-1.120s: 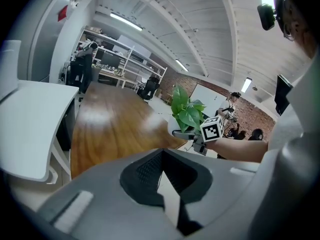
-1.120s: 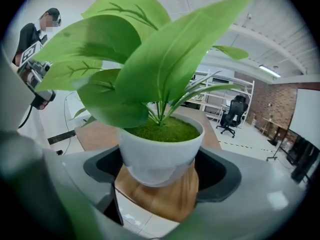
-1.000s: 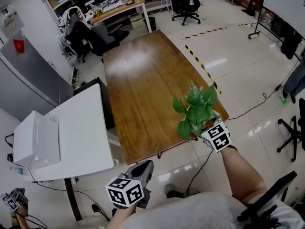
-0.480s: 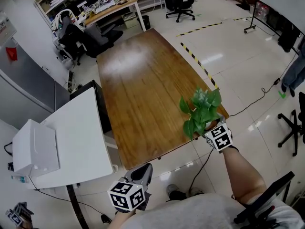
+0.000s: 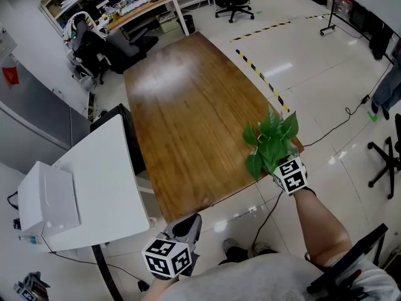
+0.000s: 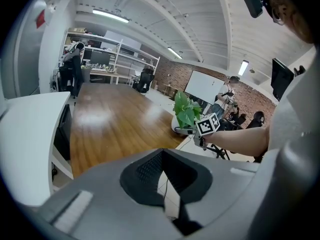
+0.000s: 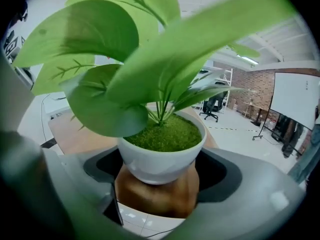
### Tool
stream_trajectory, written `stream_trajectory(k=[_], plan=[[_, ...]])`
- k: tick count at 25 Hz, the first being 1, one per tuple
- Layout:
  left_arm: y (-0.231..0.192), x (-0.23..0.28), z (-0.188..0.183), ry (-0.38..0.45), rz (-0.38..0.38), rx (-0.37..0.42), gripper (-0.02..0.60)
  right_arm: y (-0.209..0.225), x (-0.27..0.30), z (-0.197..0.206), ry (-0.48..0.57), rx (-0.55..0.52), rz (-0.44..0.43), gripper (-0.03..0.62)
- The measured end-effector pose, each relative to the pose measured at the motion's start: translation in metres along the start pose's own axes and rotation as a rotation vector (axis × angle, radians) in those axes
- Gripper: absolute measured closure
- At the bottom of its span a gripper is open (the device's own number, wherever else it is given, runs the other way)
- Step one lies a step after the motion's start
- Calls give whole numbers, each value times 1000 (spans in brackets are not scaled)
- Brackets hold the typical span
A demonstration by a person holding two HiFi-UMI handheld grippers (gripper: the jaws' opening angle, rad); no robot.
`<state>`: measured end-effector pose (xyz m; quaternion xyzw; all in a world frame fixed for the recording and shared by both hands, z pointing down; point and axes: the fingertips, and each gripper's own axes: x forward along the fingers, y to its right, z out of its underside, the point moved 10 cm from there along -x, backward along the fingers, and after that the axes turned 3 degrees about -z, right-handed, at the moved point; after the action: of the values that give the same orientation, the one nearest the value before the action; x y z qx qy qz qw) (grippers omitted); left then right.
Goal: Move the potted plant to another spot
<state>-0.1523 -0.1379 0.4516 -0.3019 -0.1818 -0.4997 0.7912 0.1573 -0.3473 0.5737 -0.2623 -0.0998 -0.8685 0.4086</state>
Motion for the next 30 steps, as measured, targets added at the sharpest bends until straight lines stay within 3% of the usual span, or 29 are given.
stream_trajectory(k=[8,10,15,19,23,27,28,30], plan=[[6,-1,-2,12,5,-2,586,4,3,3,-23,35,-63,126],[8,-1,-1,11,12,-18,586,3,0,3,-35,40,-78,89],[15,0,2,32,29,-84,586,11,-28,6,-26,67,-69,98],[31,-1,7,67,22,-87,586,16,-80,11,12,144,-102,175],[57,-4,12,108,11,-97,586,3,-143,-1,85,178,-219,303],[93,-10,20,155,-6,-111,586,-20,-200,-27,170,136,-332,515],[102,-13,23,168,-8,-114,586,-28,-210,-34,183,119,-370,548],[116,-17,26,192,-14,-114,586,-46,-228,-45,193,92,-463,556]])
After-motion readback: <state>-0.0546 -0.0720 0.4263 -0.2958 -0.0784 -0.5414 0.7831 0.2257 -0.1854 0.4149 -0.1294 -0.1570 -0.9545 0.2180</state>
